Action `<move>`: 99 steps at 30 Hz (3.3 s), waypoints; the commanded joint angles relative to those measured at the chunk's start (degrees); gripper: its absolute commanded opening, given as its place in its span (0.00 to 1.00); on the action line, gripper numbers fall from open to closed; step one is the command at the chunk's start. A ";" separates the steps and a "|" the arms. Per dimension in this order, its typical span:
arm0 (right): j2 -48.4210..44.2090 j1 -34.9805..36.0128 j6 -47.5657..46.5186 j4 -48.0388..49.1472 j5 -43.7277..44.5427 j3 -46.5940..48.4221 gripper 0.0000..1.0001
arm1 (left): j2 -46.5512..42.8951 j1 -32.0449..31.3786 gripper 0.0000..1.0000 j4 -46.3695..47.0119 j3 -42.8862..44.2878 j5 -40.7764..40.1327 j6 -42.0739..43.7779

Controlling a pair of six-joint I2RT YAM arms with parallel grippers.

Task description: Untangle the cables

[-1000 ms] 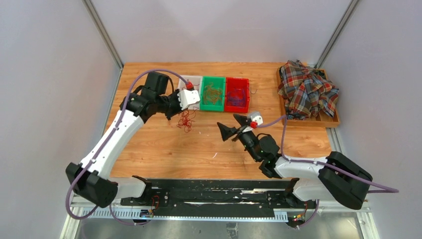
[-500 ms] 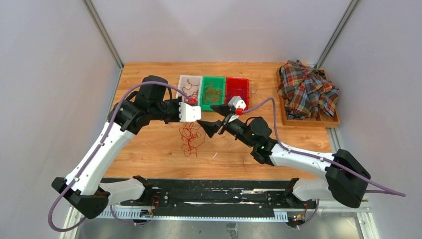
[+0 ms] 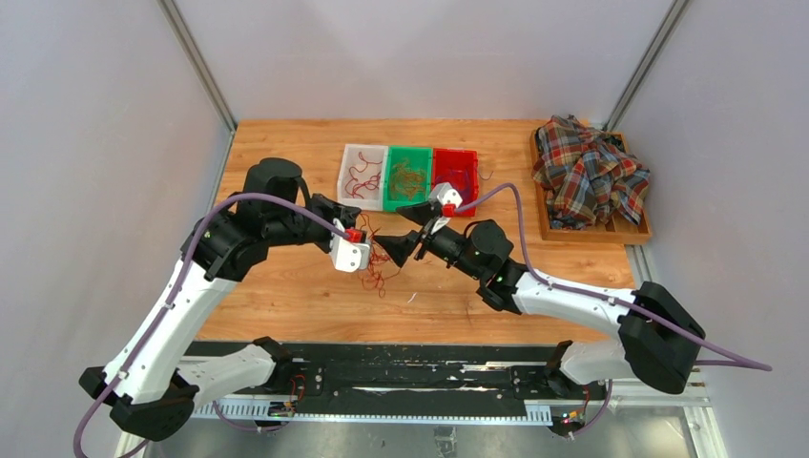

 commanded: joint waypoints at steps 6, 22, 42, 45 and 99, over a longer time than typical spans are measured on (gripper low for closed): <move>1.40 0.45 2.38 1.11 -3.10 2.83 0.79 | -0.71 -2.19 0.01 2.88 -1.28 0.60 4.07; 0.91 0.36 2.07 2.27 8.46 2.26 0.75 | -1.77 -4.84 0.01 3.24 0.93 1.28 -0.53; 11.51 1.55 4.54 10.74 8.71 4.36 0.76 | 2.74 -10.06 0.01 3.19 9.15 3.04 -6.47; 13.51 1.14 4.96 13.66 8.79 1.84 0.76 | 2.69 -10.47 0.01 3.24 11.16 2.68 -6.24; -1.09 0.89 -6.58 -1.00 7.94 -9.45 0.91 | 4.11 -10.50 0.01 23.80 21.05 -10.60 8.07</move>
